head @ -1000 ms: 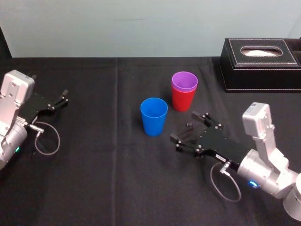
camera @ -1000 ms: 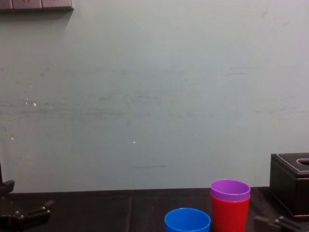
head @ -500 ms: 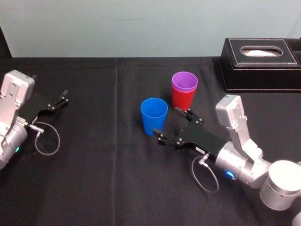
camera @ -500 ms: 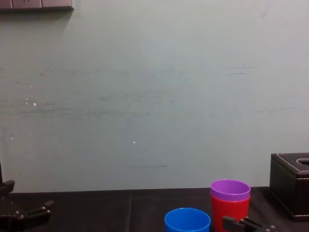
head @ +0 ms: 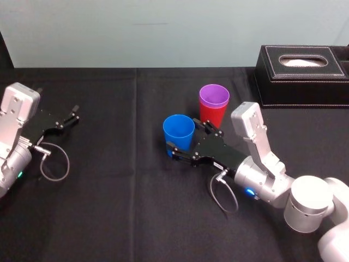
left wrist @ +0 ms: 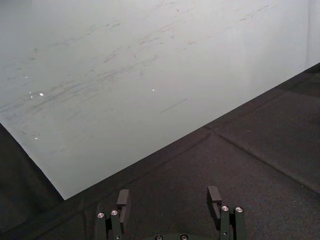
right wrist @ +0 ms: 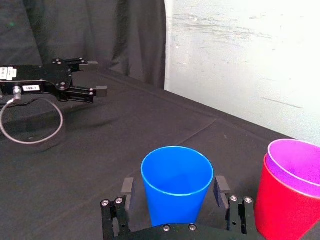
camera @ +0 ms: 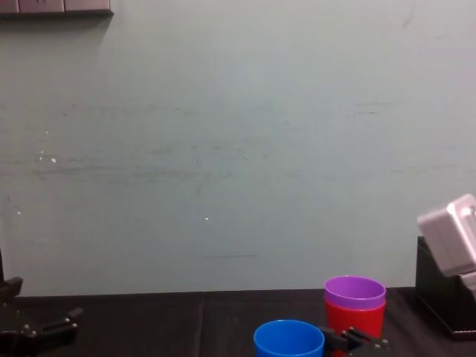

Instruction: Stack the three plastic cups sequentially using one hand.

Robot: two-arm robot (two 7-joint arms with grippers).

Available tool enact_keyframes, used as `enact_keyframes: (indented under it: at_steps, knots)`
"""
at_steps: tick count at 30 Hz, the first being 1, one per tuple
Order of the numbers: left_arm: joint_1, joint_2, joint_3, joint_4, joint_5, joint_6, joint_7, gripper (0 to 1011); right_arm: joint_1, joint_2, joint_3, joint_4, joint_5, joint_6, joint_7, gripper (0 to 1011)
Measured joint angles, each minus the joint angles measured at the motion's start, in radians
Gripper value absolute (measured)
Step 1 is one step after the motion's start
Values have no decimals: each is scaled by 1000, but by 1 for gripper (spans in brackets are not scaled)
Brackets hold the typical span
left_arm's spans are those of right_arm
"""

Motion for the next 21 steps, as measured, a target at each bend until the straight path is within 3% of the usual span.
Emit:
enact_keyframes:
  at_steps: [21]
  knots:
    - [0,0,0,0,0,0,0,1004,76,-68,-9,122,-24,-29,-10,1004]
